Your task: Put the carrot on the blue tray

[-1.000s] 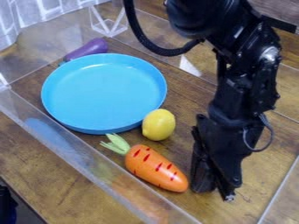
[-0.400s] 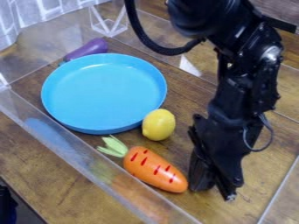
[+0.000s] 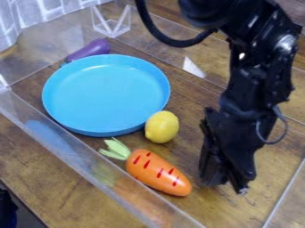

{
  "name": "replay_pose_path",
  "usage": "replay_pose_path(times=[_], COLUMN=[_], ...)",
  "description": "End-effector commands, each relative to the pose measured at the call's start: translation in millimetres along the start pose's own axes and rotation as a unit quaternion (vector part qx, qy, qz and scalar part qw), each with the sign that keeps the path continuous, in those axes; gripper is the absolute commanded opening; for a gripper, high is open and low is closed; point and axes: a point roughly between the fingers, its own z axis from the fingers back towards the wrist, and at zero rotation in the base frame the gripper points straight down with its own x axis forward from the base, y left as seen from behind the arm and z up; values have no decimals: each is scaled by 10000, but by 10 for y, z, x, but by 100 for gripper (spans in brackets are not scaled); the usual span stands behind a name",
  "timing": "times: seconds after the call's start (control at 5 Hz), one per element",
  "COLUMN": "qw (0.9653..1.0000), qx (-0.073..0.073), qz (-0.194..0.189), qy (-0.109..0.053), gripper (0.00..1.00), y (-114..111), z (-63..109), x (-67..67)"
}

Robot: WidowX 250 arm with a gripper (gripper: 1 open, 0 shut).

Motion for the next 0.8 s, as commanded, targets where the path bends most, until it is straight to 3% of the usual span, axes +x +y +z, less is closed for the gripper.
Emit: replay_pose_path(times=[0.0,0.2,0.6], qw=[9995,9996,9995], qx=[113,106,214], qz=[-34,63,-207], qy=[-285,-262,-114], gripper=[100,100,100], y=[-23,-27,-201], z=[159,124,75], x=[173,248,470])
